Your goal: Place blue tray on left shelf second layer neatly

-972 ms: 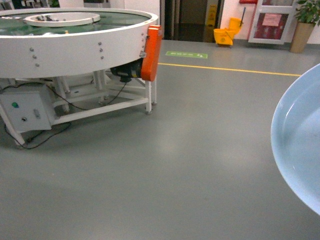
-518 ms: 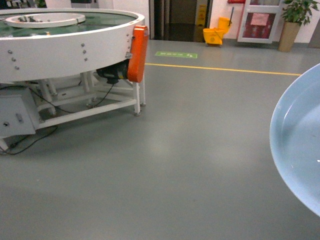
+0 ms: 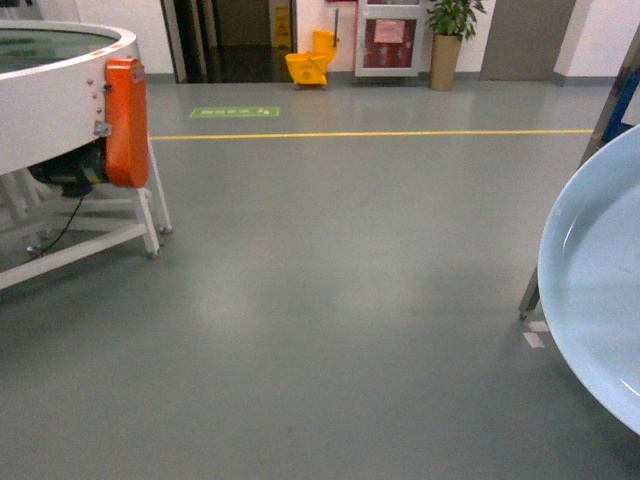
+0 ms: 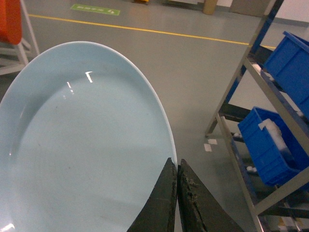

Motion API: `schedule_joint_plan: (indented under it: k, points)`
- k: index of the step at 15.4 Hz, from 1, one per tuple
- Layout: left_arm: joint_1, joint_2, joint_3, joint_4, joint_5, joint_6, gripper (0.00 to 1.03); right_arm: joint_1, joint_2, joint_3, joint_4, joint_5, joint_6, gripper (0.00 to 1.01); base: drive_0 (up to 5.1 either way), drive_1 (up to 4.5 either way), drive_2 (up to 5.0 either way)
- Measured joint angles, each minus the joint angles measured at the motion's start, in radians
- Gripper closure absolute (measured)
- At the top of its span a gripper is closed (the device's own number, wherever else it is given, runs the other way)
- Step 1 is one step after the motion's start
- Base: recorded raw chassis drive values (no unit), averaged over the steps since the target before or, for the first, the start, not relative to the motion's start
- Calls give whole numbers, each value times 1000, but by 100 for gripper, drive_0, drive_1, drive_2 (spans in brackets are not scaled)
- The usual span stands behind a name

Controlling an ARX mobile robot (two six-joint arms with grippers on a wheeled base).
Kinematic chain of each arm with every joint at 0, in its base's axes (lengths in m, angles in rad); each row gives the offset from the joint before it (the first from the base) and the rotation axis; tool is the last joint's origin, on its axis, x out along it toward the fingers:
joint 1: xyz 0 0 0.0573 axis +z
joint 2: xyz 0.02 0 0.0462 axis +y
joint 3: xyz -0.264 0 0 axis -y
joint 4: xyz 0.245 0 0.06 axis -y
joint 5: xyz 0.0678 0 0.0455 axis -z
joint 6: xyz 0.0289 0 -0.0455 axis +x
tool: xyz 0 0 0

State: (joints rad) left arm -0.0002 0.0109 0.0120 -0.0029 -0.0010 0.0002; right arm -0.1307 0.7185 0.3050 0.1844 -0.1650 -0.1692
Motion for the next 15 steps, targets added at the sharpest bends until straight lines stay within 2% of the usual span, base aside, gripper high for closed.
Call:
schedule_joint_plan:
  k: [9, 15]
  points:
    - [0, 0, 0, -3, 0, 0, 5, 0, 0, 0, 2, 0, 0, 99, -160, 273, -593]
    - [0, 0, 0, -1, 0, 0, 5, 0, 2, 0, 2, 0, 0, 99, -159, -126, -192]
